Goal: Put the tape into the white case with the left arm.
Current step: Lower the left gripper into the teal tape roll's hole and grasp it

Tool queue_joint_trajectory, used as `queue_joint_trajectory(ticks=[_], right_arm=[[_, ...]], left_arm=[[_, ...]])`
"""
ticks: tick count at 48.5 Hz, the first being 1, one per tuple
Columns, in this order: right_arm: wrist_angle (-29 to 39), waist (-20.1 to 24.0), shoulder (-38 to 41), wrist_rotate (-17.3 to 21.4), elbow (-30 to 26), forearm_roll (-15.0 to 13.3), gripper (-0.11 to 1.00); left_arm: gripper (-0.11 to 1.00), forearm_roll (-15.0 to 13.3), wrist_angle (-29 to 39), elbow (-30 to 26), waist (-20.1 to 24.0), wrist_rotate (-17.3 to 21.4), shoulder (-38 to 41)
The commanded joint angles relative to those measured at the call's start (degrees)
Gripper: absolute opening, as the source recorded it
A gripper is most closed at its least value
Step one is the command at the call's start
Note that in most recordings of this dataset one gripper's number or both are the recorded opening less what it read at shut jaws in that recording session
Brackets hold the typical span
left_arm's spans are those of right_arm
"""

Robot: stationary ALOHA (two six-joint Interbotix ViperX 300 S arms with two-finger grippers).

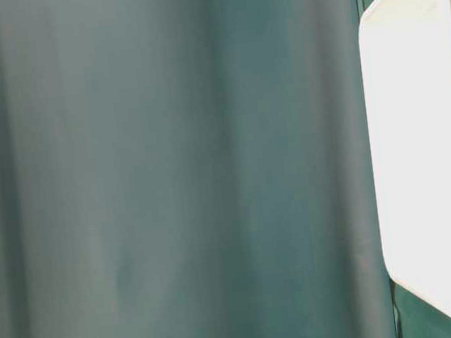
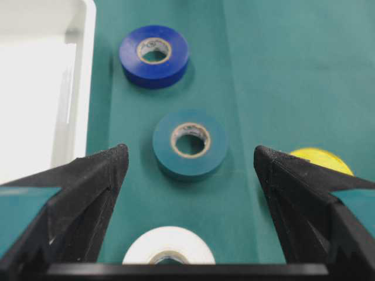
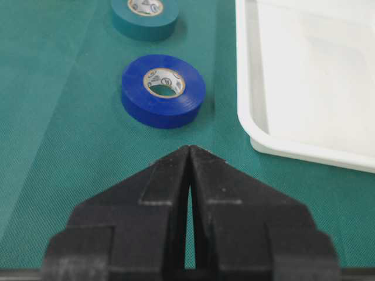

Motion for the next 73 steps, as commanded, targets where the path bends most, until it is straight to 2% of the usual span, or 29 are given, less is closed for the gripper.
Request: queue_joint_trajectory(ticks=[1, 29, 52, 73], right_arm=[[-0.35, -0.09, 0.62, 0.09, -0.79, -0.09, -0.09], [-0.35, -0.09, 0.44, 0.18, -0.88, -0.09, -0.09], [-0.44, -0.09, 0.44, 0.62, -0.7, 0.0, -0.09], [-0.44, -0.09, 0.44, 0.62, -0.7, -0.09, -0.09]], left_arm=[[1.0, -0.18, -0.26, -2.46, -0.18, 0.09, 2.02], [1.0, -0.18, 2.11, -10.46, -3.87, 0.35, 15.21], [1.0, -0.09, 2.55, -16.7, -3.96, 0.7, 24.35], [1.0, -0.09, 7.82, -20.74, -3.87, 0.53, 30.41]])
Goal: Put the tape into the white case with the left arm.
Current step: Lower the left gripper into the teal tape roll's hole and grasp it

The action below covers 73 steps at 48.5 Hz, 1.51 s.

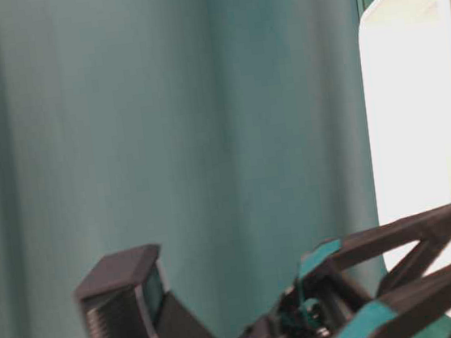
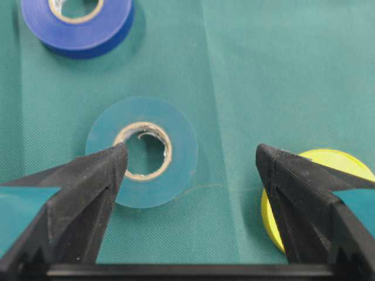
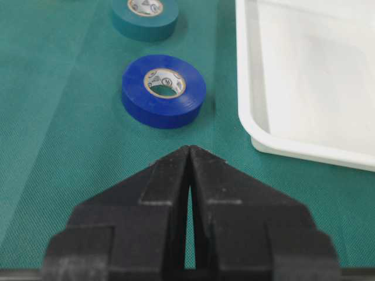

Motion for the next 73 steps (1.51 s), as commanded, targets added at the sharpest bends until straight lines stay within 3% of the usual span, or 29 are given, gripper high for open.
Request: queue_joint_trajectory(ticks=[1, 20, 61, 68, 73], right_arm=[[-0.44, -0.09, 0.53, 0.09, -0.7, -0.09, -0.09], [-0.53, -0.09, 0.53, 0.09, -0.62, -0.09, -0.09], [-0.88, -0.09, 0.53, 0.09, -0.18, -0.09, -0.09], [-0.97, -0.09, 0.53, 0.09, -0.26, -0.09, -0.09], [-0.88, -0.09, 0.53, 0.09, -0.26, -0.09, -0.09]], left_arm=[[1.0, -0.09, -0.09, -1.67, 0.0, -0.09, 0.53], [1.0, -0.09, 0.09, -4.48, 0.44, -0.26, 7.47], [0.99, -0.09, 0.09, -7.65, 0.44, -0.35, 13.62], [0.92, -0.09, 0.44, -7.47, 0.44, -0.35, 13.27], [0.74, 0.0, 0.88, -7.82, 0.53, -0.26, 12.92]])
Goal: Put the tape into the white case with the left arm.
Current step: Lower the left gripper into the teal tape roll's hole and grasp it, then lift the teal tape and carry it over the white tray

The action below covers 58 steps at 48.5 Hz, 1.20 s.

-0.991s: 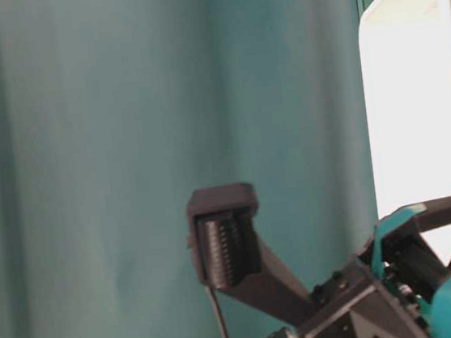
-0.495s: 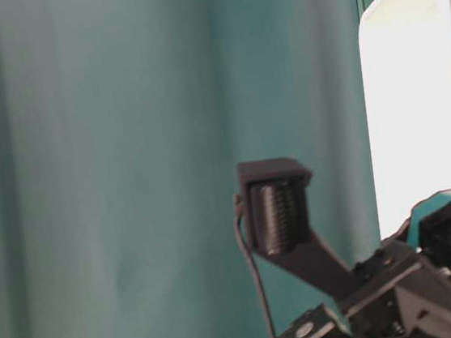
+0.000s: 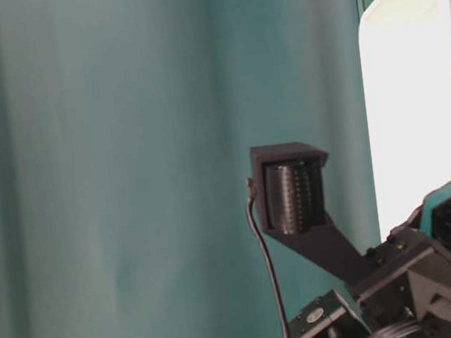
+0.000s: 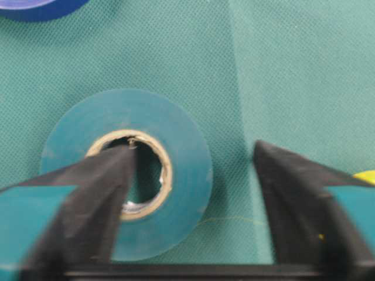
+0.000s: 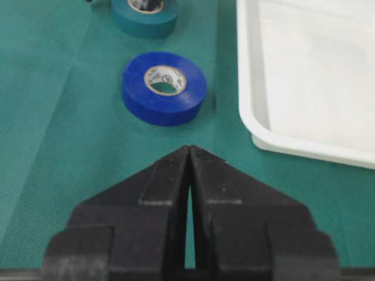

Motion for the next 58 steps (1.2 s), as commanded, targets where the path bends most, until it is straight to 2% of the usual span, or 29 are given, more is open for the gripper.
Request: queue_joint_trajectory(ticks=[1, 7, 9, 25, 48, 58], right_arm=[[-0.53, -0.09, 0.44, 0.09, -0.62, -0.09, -0.09], [-0.53, -0.09, 0.44, 0.09, -0.53, -0.09, -0.09], [-0.62, -0.09, 0.44, 0.09, -0.62, -0.09, -0.09], [-0.53, -0.09, 0.44, 0.09, -0.62, -0.09, -0.09], [-0.62, -0.09, 0.44, 0.09, -0.62, -0.09, -0.09], [-0.53, -0.09, 0.35, 0.09, -0.62, -0.09, -0.09]], left_arm=[[0.67, -0.09, 0.09, -1.41, 0.0, 0.0, -1.67], [0.31, -0.09, 0.09, -1.41, 0.0, 0.0, -2.02], [0.23, -0.09, 0.09, -1.32, 0.0, 0.0, -2.11], [0.23, -0.09, 1.14, -1.76, -0.18, 0.0, -3.16], [0.23, -0.09, 6.86, -2.02, -1.85, 0.0, -15.56], [0.23, -0.09, 9.67, -1.93, -1.67, 0.35, -17.14]])
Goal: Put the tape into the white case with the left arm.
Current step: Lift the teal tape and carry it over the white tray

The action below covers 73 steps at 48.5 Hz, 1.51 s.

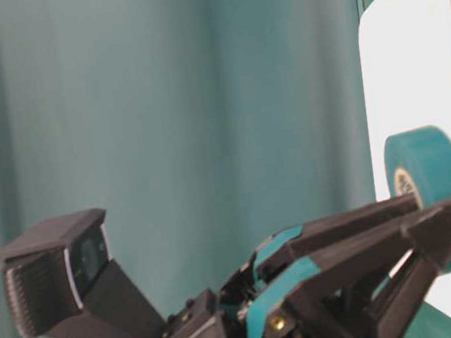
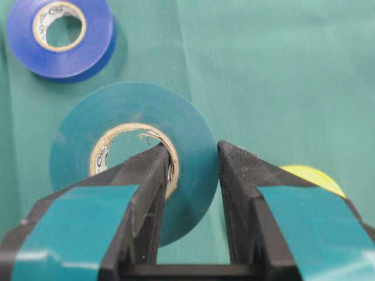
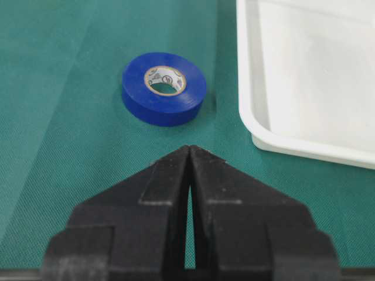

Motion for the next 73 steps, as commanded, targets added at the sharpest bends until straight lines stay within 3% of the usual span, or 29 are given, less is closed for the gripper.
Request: queue_joint_trajectory(ticks=[1, 20, 34, 47, 73], right_arm=[[-0.53, -0.09, 0.44, 0.09, -0.53, -0.09, -0.09], [-0.53, -0.09, 0.44, 0.09, -0.62, -0.09, -0.09], [-0.53, -0.09, 0.44, 0.09, -0.53, -0.09, -0.09], [-0.62, -0.09, 0.44, 0.09, -0.53, -0.09, -0.09], [-0.62, -0.09, 0.35, 0.09, -0.53, -0.09, -0.09]], left_arm=[[0.23, -0.09, 0.44, -1.14, 0.18, 0.18, -1.85], [0.23, 0.18, 0.44, 2.46, 11.51, 0.44, -1.76], [0.23, 0.18, -1.93, 2.64, 19.78, 5.19, -0.7], [0.23, 0.18, -4.48, 0.26, 23.47, 9.4, 2.46], [0.23, 0.18, -4.57, -6.86, 27.95, 13.36, 10.02]])
